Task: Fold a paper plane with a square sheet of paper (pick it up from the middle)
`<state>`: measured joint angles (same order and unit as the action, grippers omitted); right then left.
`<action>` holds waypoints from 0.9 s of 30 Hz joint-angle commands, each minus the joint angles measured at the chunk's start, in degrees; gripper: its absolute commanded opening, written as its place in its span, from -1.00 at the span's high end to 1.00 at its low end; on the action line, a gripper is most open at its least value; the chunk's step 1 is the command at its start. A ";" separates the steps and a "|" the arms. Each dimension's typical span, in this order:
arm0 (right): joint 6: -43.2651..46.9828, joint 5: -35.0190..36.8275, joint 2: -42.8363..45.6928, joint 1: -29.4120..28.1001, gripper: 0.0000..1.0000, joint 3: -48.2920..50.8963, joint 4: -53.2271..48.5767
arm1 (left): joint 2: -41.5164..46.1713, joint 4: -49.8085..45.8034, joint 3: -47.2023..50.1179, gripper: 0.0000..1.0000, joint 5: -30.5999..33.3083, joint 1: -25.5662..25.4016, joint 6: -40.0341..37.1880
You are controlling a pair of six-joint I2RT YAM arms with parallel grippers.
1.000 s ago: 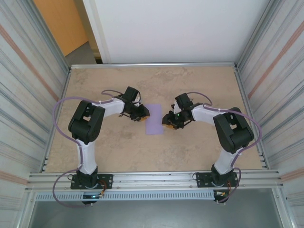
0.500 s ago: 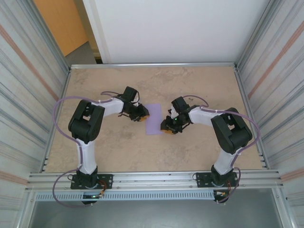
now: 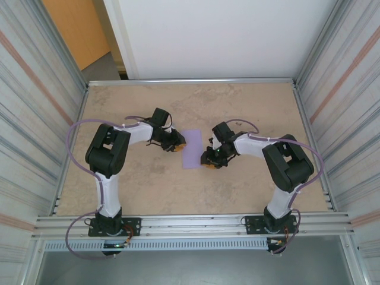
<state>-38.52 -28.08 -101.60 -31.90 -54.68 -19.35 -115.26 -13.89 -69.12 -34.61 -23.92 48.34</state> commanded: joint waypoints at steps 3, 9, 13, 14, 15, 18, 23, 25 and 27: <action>1.70 2.50 -2.24 -1.64 0.36 -1.92 -0.89 | -3.71 -3.81 2.35 0.54 3.27 0.29 1.00; 2.11 3.51 -2.37 -2.42 0.35 -3.15 -1.29 | -4.10 -3.76 2.59 0.54 3.32 0.32 1.32; 2.31 4.12 -2.67 -2.86 0.35 -4.11 -1.61 | -4.24 -3.34 2.78 0.55 3.12 0.37 1.52; 2.31 4.16 -2.68 -2.90 0.35 -4.25 -1.59 | -4.18 -3.25 2.72 0.55 2.98 0.45 1.63; 2.31 4.18 -2.65 -2.88 0.35 -4.39 -1.56 | -4.24 -3.17 2.84 0.55 2.90 0.45 1.67; 2.31 4.19 -2.48 -2.86 0.35 -4.55 -1.22 | -4.24 -3.00 2.90 0.55 2.73 0.61 1.64; 2.14 2.75 -2.33 -2.90 0.35 -4.61 0.06 | -4.33 -2.50 3.20 0.55 2.35 0.72 1.78; 2.05 1.64 -2.40 -2.84 0.35 -4.59 0.66 | -4.33 -2.43 3.25 0.55 2.29 0.76 1.80; 1.88 0.74 -2.39 -2.77 0.35 -4.57 1.27 | -4.35 -2.36 3.37 0.55 2.13 0.76 1.79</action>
<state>-37.89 -25.61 -103.07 -34.11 -57.67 -20.25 -115.46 -12.75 -68.55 -36.25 -23.29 49.60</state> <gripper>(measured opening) 0.326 0.226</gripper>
